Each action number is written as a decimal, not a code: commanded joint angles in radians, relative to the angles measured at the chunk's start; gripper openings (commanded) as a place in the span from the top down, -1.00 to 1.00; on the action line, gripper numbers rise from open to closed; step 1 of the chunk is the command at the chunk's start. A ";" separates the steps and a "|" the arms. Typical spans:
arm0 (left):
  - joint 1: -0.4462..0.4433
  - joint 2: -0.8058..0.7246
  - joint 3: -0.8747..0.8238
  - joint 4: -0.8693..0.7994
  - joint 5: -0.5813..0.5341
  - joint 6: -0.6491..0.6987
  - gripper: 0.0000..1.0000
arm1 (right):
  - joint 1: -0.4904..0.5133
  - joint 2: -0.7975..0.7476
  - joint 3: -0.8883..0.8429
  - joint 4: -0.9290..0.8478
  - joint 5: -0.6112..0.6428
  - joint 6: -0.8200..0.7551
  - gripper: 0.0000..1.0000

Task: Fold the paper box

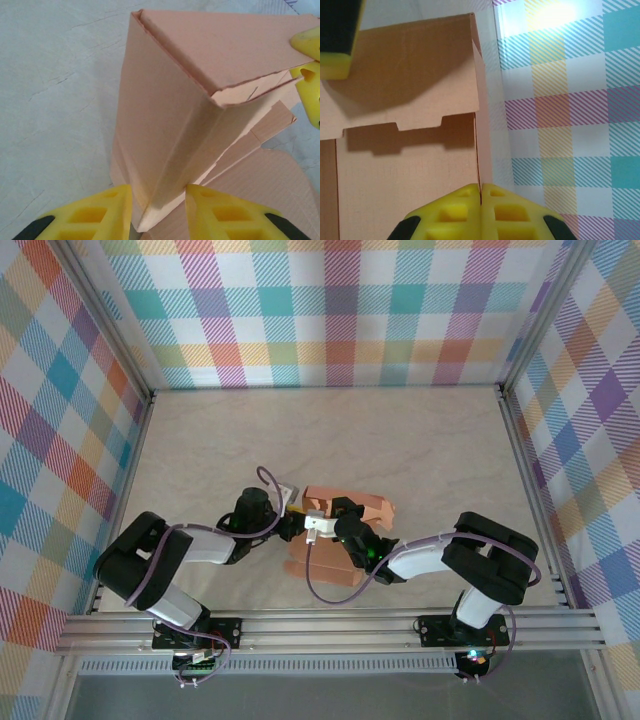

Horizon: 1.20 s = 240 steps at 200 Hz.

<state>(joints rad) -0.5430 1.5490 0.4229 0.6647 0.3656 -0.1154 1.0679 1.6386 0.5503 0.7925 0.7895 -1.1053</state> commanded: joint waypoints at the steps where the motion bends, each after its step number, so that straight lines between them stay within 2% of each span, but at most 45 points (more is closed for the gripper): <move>1: -0.018 0.029 0.043 0.059 0.040 -0.004 0.34 | 0.004 0.003 0.000 -0.095 -0.042 0.044 1.00; 72: -0.040 0.108 0.082 0.100 0.012 -0.017 0.41 | 0.005 -0.015 0.007 -0.123 -0.051 0.060 1.00; 76: -0.041 0.111 0.083 0.099 0.010 -0.016 0.50 | 0.006 -0.017 0.008 -0.124 -0.052 0.061 1.00; 82: -0.041 0.116 0.087 0.099 0.008 -0.017 0.52 | 0.007 -0.016 0.009 -0.126 -0.053 0.064 1.00; 116: -0.068 0.140 0.108 0.072 -0.070 0.003 0.46 | 0.012 -0.023 0.021 -0.154 -0.073 0.092 1.00; 127: -0.074 0.149 0.111 0.074 -0.104 0.003 0.43 | 0.014 -0.035 0.034 -0.237 -0.074 0.131 1.00; 136: -0.075 0.156 0.114 0.077 -0.120 0.002 0.44 | 0.014 -0.050 0.049 -0.310 -0.122 0.169 1.00; 151: -0.077 0.167 0.119 0.083 -0.139 -0.002 0.48 | 0.014 -0.066 0.063 -0.357 -0.133 0.200 1.00; 189: -0.080 0.194 0.128 0.120 -0.168 -0.037 0.54 | 0.014 -0.076 0.071 -0.386 -0.136 0.210 1.00; 210: -0.097 0.205 0.142 0.133 -0.190 -0.051 0.47 | 0.016 -0.071 0.075 -0.394 -0.136 0.221 1.00; 240: -0.128 0.219 0.173 0.118 -0.242 -0.077 0.47 | 0.018 -0.063 0.083 -0.404 -0.136 0.241 1.00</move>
<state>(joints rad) -0.6273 1.7424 0.5488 0.7654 0.1513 -0.1543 1.0607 1.5604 0.6289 0.4892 0.7769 -0.9176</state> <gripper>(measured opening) 0.267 0.042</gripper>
